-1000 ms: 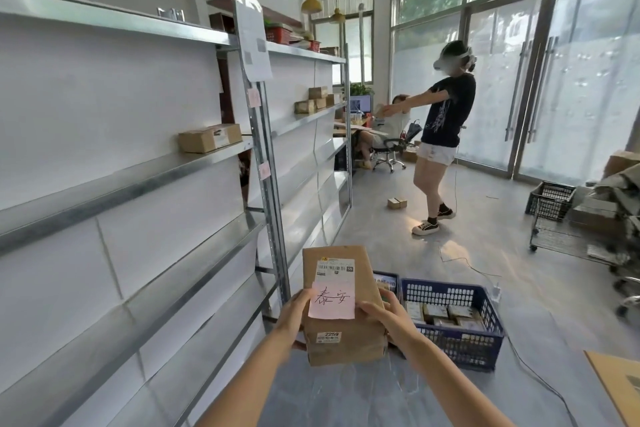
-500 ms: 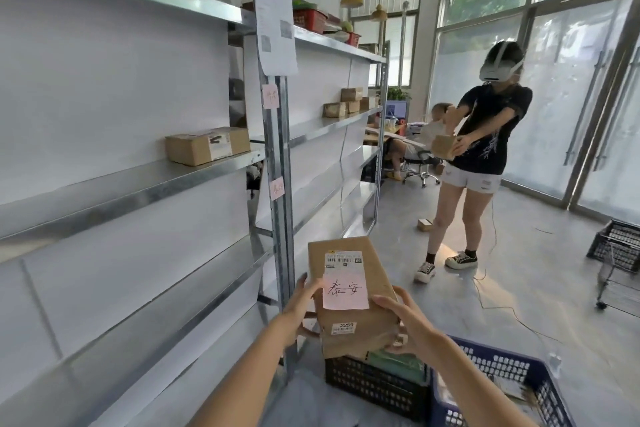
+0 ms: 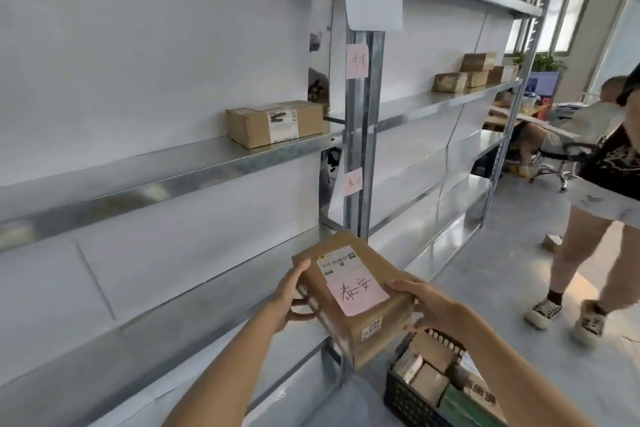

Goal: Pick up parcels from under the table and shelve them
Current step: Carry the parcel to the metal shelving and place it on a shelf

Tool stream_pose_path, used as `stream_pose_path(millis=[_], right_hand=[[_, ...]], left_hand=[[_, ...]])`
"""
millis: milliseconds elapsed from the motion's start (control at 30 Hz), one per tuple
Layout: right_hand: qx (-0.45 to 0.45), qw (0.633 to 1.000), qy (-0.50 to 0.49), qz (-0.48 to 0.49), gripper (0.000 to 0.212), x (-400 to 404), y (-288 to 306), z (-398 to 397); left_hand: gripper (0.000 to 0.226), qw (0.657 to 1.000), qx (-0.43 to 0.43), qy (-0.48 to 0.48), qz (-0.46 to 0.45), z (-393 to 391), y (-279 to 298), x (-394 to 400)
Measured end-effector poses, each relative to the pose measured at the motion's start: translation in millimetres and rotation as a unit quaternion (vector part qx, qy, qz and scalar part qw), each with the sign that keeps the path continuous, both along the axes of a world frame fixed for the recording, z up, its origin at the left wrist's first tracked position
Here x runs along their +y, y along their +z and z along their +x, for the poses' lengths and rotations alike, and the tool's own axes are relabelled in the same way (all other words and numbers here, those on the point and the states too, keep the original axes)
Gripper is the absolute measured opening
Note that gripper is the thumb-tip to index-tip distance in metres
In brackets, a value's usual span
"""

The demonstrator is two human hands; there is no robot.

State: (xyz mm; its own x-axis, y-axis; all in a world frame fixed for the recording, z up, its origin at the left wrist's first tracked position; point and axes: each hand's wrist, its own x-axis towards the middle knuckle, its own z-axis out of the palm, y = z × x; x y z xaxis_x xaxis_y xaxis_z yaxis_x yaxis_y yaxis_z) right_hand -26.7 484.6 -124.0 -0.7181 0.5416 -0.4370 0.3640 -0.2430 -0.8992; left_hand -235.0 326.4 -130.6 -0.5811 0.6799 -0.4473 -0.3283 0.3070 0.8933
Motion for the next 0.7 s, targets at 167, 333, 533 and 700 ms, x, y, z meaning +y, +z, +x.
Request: stream_pose_path(millis=[167, 333, 533, 700], right_hand=[[0.031, 0.999, -0.011, 0.041, 0.04, 71.4, 0.1, -70.1], [0.05, 0.997, 0.021, 0.057, 0.048, 114.5, 1.3, -137.9], [0.026, 0.99, 0.133, 0.043, 0.066, 133.2, -9.3, -200.0], [0.038, 0.978, 0.185, 0.088, 0.065, 147.7, -19.8, -224.0]], left_hand=[[0.053, 0.991, -0.013, 0.13, 0.02, -36.4, -10.7, 40.9], [0.052, 0.965, -0.046, 0.255, 0.025, -61.9, -17.5, 69.7], [0.042, 0.926, -0.046, 0.37, 0.051, -71.7, -16.5, 92.0], [0.044, 0.941, 0.02, 0.332, -0.065, -87.4, -27.8, 94.6]])
